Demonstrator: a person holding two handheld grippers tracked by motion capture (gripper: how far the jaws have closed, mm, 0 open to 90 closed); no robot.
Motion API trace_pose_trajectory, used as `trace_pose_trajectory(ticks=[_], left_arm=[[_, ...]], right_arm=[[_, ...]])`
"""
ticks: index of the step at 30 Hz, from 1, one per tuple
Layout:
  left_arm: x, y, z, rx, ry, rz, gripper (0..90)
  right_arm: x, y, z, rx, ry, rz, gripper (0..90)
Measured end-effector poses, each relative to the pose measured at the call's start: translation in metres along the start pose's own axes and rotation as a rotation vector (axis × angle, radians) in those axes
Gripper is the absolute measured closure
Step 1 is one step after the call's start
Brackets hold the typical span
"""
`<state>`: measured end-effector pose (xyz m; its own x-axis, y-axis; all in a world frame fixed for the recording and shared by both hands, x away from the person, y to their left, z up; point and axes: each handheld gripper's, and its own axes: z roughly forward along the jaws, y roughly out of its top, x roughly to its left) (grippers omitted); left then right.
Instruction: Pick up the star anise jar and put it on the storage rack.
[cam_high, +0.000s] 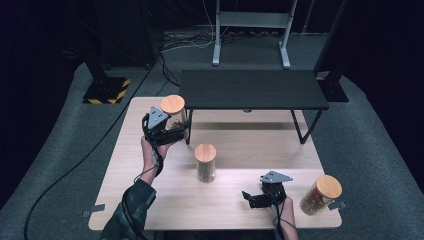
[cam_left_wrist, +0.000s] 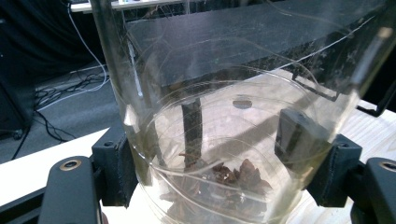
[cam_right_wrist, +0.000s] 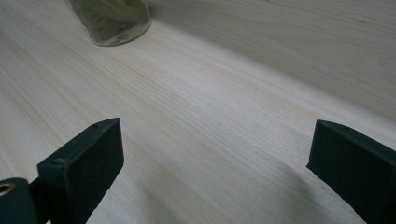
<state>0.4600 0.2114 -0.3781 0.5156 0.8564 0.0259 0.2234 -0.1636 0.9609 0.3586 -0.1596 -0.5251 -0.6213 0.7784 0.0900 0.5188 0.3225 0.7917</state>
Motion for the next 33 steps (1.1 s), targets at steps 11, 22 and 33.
trace_pose_trajectory(ticks=[11, 22, 33], left_arm=[[0.0, 0.01, 0.0, -0.01, -0.01, 0.004, 24.7], [-0.002, 0.019, 0.0, -0.018, -0.021, 0.005, 24.7], [-0.002, 0.029, -0.001, -0.021, -0.024, 0.014, 24.7]], right_arm=[[0.0, 0.0, 0.0, -0.001, -0.004, 0.002, 2.3], [0.0, 0.0, 0.0, 0.002, -0.003, 0.002, 2.2], [0.0, 0.0, 0.0, -0.002, -0.004, 0.002, 2.1]])
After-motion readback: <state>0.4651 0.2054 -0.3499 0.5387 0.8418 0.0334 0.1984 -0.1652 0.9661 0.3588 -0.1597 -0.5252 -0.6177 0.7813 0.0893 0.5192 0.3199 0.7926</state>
